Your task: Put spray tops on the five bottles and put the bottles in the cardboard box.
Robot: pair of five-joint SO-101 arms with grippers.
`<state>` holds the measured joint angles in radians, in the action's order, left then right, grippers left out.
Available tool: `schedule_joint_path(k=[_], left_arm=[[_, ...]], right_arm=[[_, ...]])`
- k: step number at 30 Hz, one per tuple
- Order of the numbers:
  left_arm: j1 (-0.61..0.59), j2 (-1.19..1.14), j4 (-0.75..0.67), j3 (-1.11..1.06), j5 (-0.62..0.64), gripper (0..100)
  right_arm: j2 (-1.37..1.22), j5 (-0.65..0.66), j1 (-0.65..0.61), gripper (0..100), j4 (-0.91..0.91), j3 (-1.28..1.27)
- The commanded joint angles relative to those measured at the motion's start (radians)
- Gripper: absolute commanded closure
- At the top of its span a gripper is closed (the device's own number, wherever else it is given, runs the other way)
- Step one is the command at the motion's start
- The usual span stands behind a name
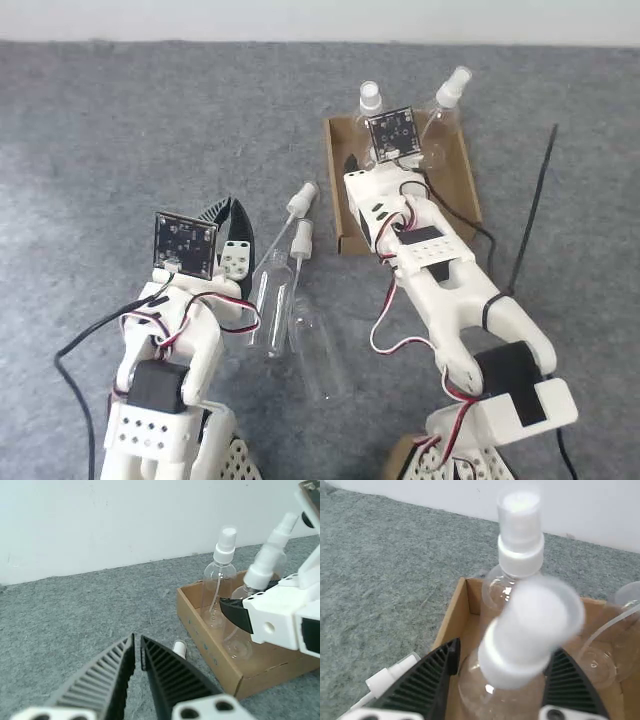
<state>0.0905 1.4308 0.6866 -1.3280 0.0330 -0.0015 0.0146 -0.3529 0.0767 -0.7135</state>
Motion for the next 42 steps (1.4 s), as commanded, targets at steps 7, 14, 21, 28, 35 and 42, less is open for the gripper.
schedule_joint_path(k=[7, 14, 21, 28, 35, 42], left_arm=[[-0.008, -0.002, -0.026, 0.005, 0.014, 99], [-0.008, -0.002, -0.026, 0.005, 0.014, 99], [-0.006, -0.002, -0.025, 0.005, 0.014, 99], [-0.006, -0.002, -0.025, 0.005, 0.014, 99], [-0.008, -0.002, -0.025, 0.005, 0.014, 99], [-0.008, -0.002, -0.025, 0.005, 0.014, 99]], right_arm=[[0.07, 0.006, -0.015, 77.8, 0.018, 0.032], [0.07, 0.008, -0.015, 70.2, 0.012, 0.037], [0.077, 0.012, -0.013, 68.8, 0.018, 0.038], [0.081, 0.014, -0.018, 68.8, 0.008, 0.092], [0.082, 0.015, -0.012, 68.8, -0.01, 0.133], [0.213, 0.015, -0.013, 68.8, -0.148, 0.19]])
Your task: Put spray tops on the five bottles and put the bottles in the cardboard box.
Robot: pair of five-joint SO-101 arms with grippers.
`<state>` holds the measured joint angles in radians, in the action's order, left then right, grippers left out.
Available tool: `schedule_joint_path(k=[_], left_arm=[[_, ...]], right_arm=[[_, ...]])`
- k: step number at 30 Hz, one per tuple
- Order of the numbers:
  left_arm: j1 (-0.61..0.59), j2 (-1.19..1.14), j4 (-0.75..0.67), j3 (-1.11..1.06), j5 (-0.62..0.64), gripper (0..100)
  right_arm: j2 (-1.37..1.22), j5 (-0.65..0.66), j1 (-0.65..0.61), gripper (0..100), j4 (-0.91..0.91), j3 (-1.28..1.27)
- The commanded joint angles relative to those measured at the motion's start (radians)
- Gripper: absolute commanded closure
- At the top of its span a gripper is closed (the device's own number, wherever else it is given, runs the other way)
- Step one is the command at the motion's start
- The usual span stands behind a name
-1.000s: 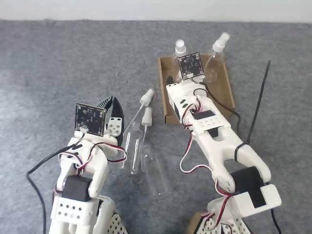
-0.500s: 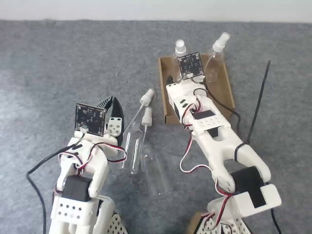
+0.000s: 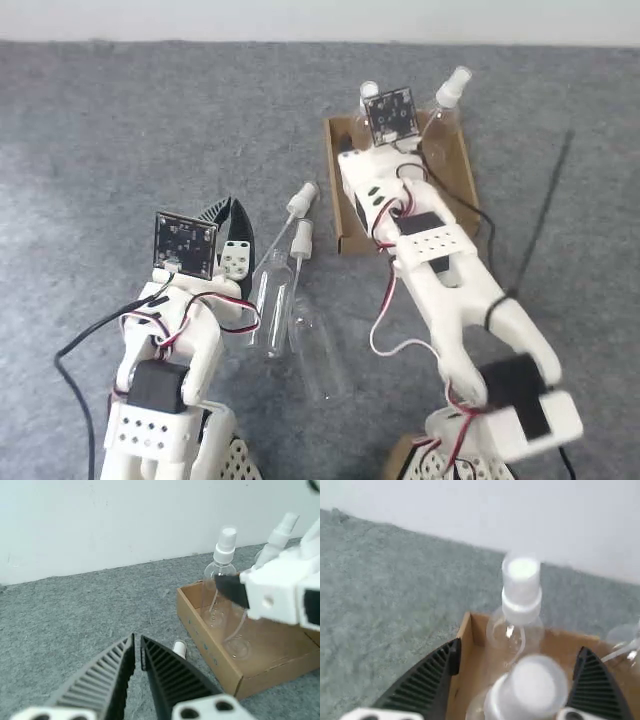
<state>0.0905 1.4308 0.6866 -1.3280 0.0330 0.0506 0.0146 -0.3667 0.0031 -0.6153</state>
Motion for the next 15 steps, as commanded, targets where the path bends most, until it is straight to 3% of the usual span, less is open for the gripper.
schedule_joint_path(k=[1, 9, 15], left_arm=[[-0.008, -0.002, -0.025, 0.005, 0.014, 99], [-0.008, -0.002, -0.025, 0.005, 0.014, 99], [-0.006, -0.002, -0.02, 0.012, 0.014, 99]], right_arm=[[0.194, 0.015, 0.001, 68.8, -0.113, 0.104], [0.412, 0.017, 0.004, 68.8, -0.355, 0.219], [0.565, 0.009, -0.031, 71.7, -0.808, 0.319]])
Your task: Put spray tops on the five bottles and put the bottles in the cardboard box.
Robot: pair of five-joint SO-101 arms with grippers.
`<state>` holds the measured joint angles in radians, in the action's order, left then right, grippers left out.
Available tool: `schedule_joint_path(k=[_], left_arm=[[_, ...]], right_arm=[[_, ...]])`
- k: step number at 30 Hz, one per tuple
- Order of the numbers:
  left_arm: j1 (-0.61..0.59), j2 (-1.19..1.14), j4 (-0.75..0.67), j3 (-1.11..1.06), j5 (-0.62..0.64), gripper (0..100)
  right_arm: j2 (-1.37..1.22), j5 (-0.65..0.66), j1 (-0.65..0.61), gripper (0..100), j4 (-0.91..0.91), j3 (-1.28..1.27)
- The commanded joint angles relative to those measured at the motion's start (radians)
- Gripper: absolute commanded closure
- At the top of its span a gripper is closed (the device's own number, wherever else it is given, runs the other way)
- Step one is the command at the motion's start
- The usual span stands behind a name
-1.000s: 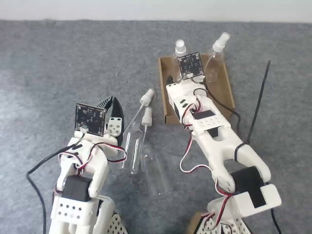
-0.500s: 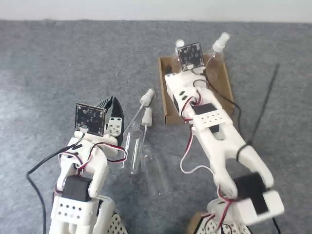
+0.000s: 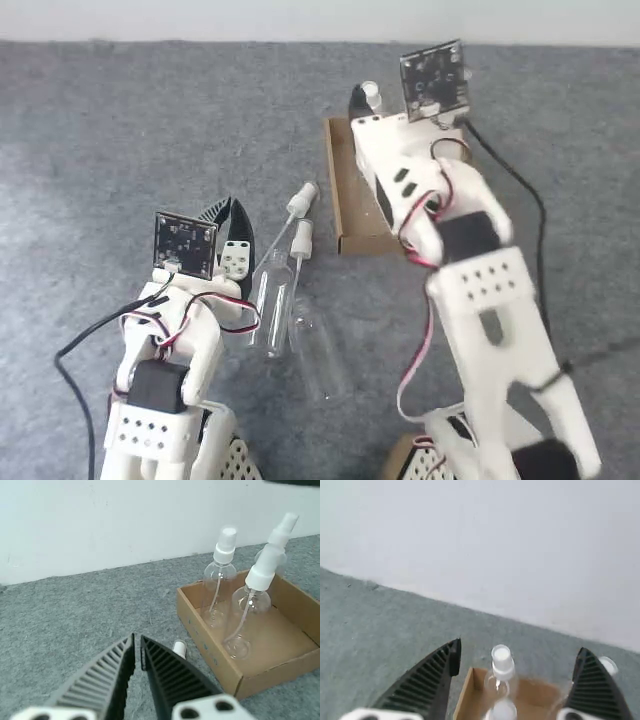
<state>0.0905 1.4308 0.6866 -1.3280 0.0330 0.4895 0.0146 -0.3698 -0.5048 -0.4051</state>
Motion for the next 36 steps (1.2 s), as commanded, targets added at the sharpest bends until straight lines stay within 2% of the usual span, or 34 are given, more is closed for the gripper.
schedule_joint_path(k=[1, 4, 6, 8, 10, 13, 17, 21, 25, 30, 36], left_arm=[[-0.008, -0.002, -0.018, 0.016, 0.014, 99], [-0.02, -0.003, 0.043, 0.053, -0.011, 99], [-0.089, -0.005, 0.106, 0.088, -0.04, 99], [-0.222, -0.028, 0.137, 0.119, -0.048, 99], [-0.353, -0.095, 0.144, 0.148, -0.075, 99], [-0.477, -0.264, 0.138, 0.189, -0.167, 99], [-0.568, -0.505, 0.138, 0.286, -0.256, 92], [-0.644, -0.7, 0.138, 0.415, -0.281, 87], [-0.675, -0.836, 0.138, 0.499, -0.284, 87], [-0.674, -0.905, 0.137, 0.529, -0.318, 87], [-0.666, -0.908, 0.137, 0.547, -0.318, 86]], right_arm=[[0.145, 0.009, -0.044, 74.1, -0.372, 0.112], [0.171, 0.014, -0.145, 81.8, -0.556, 0.106], [0.173, 0.008, -0.232, 84.6, -0.625, 0.06], [0.173, 0.0, -0.334, 84.0, -0.644, -0.028], [0.168, -0.061, -0.424, 81.3, -0.628, -0.13], [0.142, -0.144, -0.521, 73.8, -0.568, -0.252], [0.044, -0.155, -0.558, 65.6, -0.51, -0.288], [-0.125, -0.262, -0.638, 65.6, -0.493, -0.282], [-0.246, -0.282, -0.651, 65.6, -0.435, -0.281], [-0.275, -0.288, -0.593, 65.6, -0.443, -0.287], [-0.283, -0.419, -0.579, 66.1, -0.59, -0.288]])
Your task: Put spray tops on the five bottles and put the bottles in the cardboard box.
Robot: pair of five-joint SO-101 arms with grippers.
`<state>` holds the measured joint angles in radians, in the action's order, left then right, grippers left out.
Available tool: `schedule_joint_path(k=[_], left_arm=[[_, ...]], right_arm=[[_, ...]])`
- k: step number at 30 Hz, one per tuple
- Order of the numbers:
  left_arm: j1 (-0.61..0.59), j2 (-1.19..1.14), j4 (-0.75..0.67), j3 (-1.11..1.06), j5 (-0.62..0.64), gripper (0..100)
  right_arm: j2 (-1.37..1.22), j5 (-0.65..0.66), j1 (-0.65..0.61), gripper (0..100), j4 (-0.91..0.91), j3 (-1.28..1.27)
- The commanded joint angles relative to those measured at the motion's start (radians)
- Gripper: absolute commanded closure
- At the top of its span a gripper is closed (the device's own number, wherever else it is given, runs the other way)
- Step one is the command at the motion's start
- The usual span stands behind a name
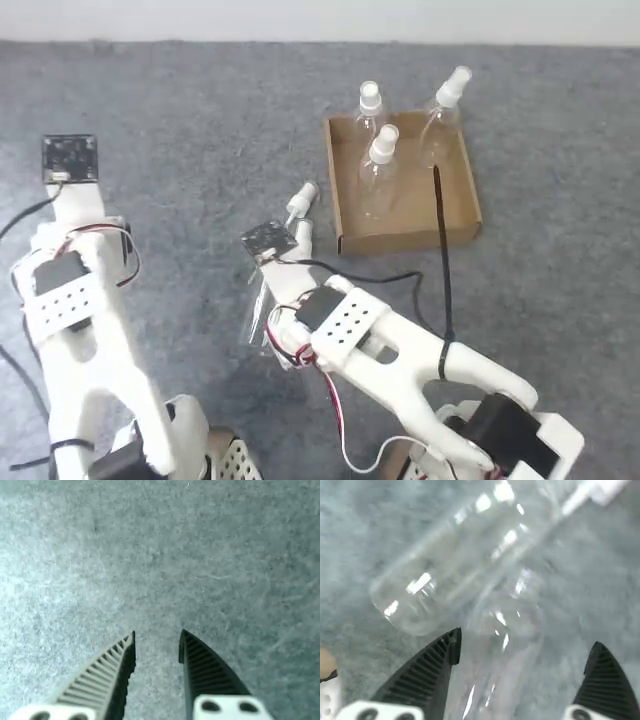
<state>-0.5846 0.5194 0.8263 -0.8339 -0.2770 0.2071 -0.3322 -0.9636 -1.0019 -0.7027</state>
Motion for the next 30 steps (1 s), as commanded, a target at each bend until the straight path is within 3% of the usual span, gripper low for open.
schedule_joint_path(k=[1, 8, 15, 21, 25, 30], left_arm=[[0.017, 0.003, 0.0, 0.053, -0.008, 86], [0.044, -0.002, 0.005, 0.047, -0.006, 86], [0.058, 0.0, 0.048, 0.053, -0.006, 86], [0.084, -0.003, 0.048, 0.05, -0.003, 86], [0.124, -0.003, 0.084, 0.056, 0.035, 86], [0.278, -0.006, 0.153, 0.081, 0.038, 86]], right_arm=[[-0.001, -0.078, 0.016, 67.8, -0.108, 0.009], [0.002, -0.072, 0.036, 99.8, -0.125, 0.009], [0.097, 0.092, 0.249, 99.1, -0.174, 0.015], [0.406, 0.551, 0.415, 99.3, -0.415, 0.071], [0.576, 0.706, 0.529, 99.3, -0.657, 0.155], [0.641, 0.947, 0.898, 99.3, -0.75, 0.227]])
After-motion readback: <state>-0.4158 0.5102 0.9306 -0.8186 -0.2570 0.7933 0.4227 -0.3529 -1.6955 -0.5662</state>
